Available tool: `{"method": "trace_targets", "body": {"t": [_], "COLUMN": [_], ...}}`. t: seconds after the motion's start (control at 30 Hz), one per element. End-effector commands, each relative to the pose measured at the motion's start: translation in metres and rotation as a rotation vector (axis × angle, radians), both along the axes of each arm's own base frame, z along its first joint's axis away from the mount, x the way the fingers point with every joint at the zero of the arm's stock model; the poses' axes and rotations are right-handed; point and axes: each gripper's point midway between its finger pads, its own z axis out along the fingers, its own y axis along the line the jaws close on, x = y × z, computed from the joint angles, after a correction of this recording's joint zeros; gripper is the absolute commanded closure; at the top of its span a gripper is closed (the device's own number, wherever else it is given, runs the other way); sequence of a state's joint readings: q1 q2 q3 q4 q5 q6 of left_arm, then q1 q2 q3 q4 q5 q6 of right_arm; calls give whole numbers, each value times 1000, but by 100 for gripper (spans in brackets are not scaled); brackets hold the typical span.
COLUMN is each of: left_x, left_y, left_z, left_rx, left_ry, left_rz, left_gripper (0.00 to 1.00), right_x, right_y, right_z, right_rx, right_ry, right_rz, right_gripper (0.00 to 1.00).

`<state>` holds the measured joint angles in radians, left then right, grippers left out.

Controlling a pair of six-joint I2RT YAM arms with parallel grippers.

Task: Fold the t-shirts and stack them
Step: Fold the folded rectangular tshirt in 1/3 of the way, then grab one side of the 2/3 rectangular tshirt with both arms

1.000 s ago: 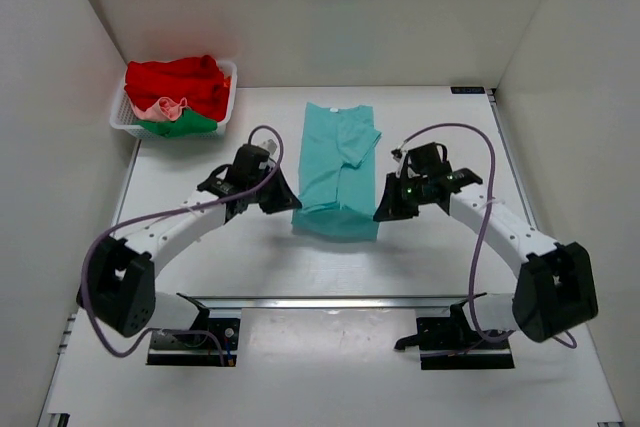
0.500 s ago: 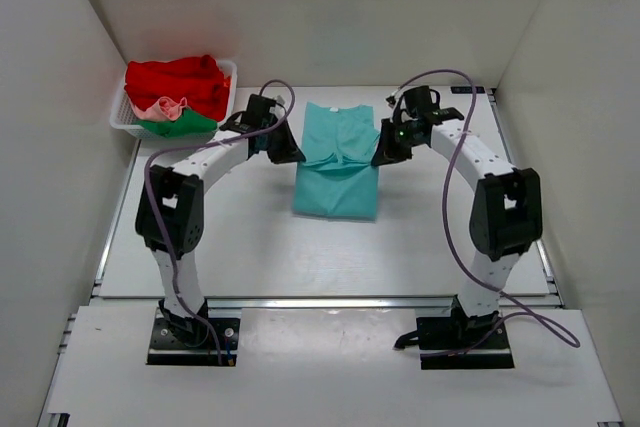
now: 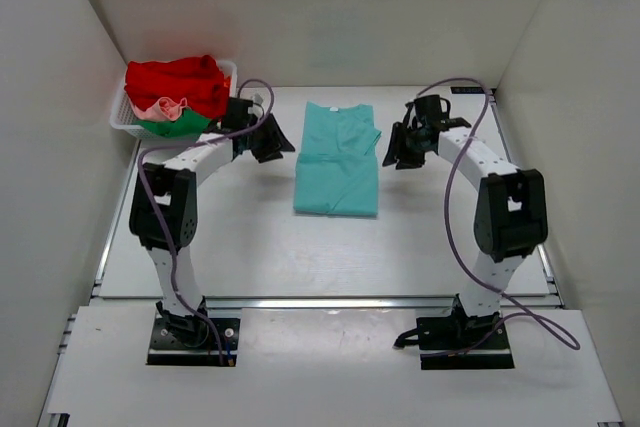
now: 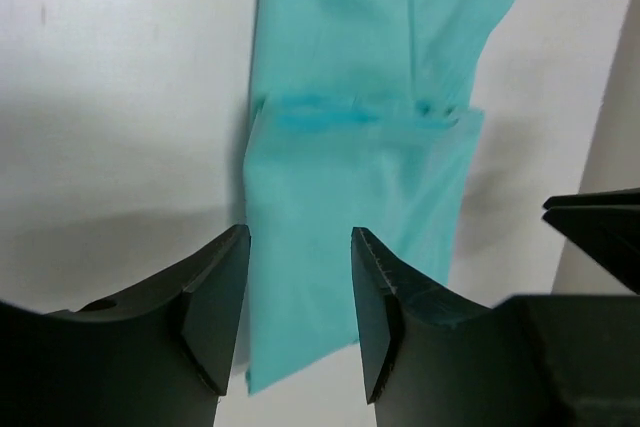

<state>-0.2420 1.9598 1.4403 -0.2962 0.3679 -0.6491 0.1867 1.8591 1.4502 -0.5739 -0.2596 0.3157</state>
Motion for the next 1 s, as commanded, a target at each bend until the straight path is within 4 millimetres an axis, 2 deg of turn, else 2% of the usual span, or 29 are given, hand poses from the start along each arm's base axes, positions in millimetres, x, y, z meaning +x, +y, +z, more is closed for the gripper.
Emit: {"method": "trace_targets", "body": {"t": [0.0,0.03,0.07,0.1,0.13,0.17,0.23,0.27,0.3,0.33,0.43,0.47,0.6,0.73,0.97], "left_x": [-45,-66,-73,-85,-103,-108,-121,-127,-124,-127,-127,-125,-122,-119,-120], "left_y": [-16,-22,-19,-18,-25,-16,-16,-16,-9,-10,-4,-7,-7,-15,-32], "left_z": [27,10,16,6,-7,-13,-14,-23,-22,-22,-30,-27,-41,-49,-57], "left_rx": [9,32,53,88,109,155,191,195,217,197,203,190,208,174,130], "left_ry": [-93,-58,-82,-75,-49,-49,-57,-44,-66,-68,-65,-65,-31,-17,17], "left_rz": [-86,-106,-87,-70,-77,-30,33,55,102,122,162,157,162,159,147], "left_gripper": [44,43,42,42,43,43,44,44,44,44,43,43,44,44,47], "right_x": [-23,-41,-46,-60,-74,-74,-93,-98,-98,-106,-113,-112,-110,-104,-108], "right_y": [11,12,20,25,23,28,30,37,40,42,52,54,55,52,49], "right_z": [14,4,11,-3,-10,-3,-18,-16,-16,-19,-26,-27,-39,-49,-71], "right_rx": [27,32,57,67,68,85,91,102,118,128,160,167,169,160,120], "right_ry": [-56,-32,-55,-26,-9,-44,-13,-44,-57,-46,-32,-35,-18,-3,51], "right_rz": [-40,-38,-48,-59,-80,-104,-168,-160,-186,-198,-203,-202,-220,-255,-270], "right_gripper": [62,62,63,63,64,65,67,67,67,66,63,60,55,54,54]}}
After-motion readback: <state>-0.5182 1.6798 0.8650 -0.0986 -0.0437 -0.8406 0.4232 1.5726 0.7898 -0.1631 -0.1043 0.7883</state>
